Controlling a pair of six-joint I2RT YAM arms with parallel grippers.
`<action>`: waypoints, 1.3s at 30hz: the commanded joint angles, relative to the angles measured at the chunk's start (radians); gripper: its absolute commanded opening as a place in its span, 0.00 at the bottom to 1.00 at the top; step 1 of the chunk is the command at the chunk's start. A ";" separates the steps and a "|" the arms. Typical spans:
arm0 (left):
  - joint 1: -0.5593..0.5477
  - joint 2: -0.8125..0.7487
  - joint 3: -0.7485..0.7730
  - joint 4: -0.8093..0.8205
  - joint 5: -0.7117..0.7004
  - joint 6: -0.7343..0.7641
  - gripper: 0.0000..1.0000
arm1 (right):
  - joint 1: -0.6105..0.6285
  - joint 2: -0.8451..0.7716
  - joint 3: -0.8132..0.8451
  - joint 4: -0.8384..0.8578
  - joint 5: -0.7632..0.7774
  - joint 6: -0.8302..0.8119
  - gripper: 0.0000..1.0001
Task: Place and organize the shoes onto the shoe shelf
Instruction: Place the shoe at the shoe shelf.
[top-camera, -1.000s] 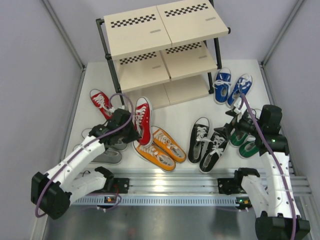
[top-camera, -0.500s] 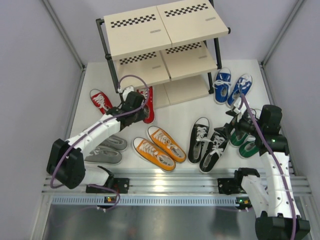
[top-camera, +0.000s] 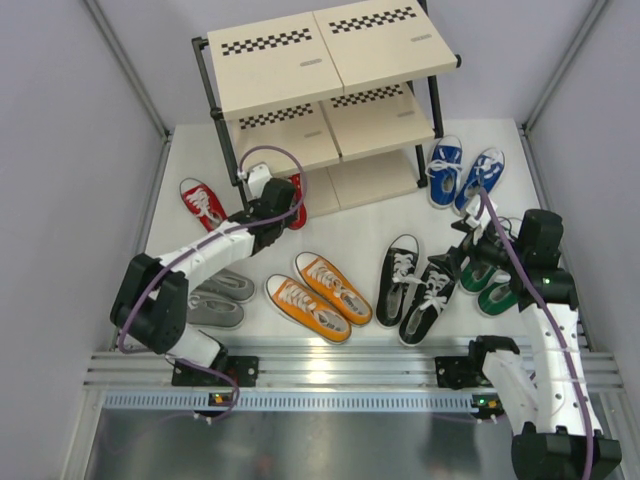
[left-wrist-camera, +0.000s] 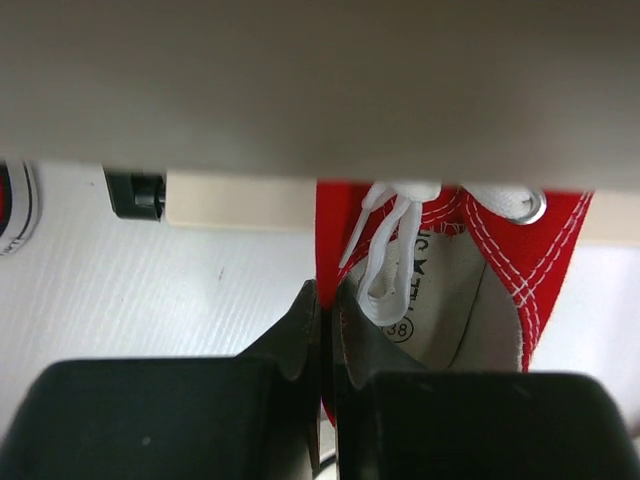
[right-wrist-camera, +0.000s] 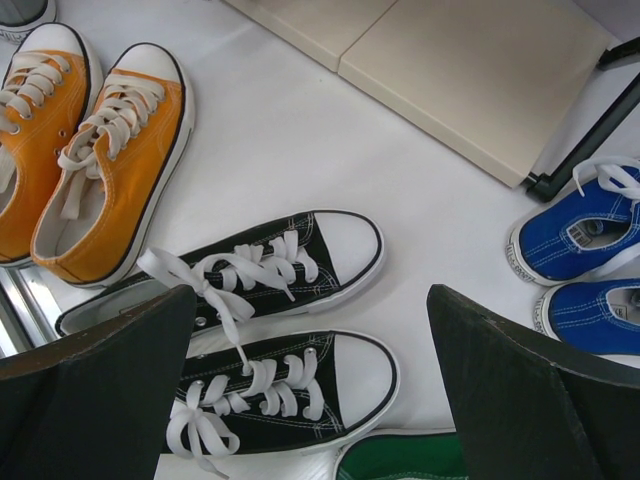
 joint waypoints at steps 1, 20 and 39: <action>0.011 0.011 0.036 0.159 -0.094 -0.011 0.00 | 0.020 0.004 -0.004 0.021 -0.006 -0.025 0.99; 0.048 0.117 0.042 0.160 -0.135 0.020 0.00 | 0.023 0.004 -0.005 0.016 -0.005 -0.032 1.00; 0.054 0.131 0.049 0.137 -0.094 0.029 0.43 | 0.023 -0.001 -0.004 0.010 -0.006 -0.041 0.99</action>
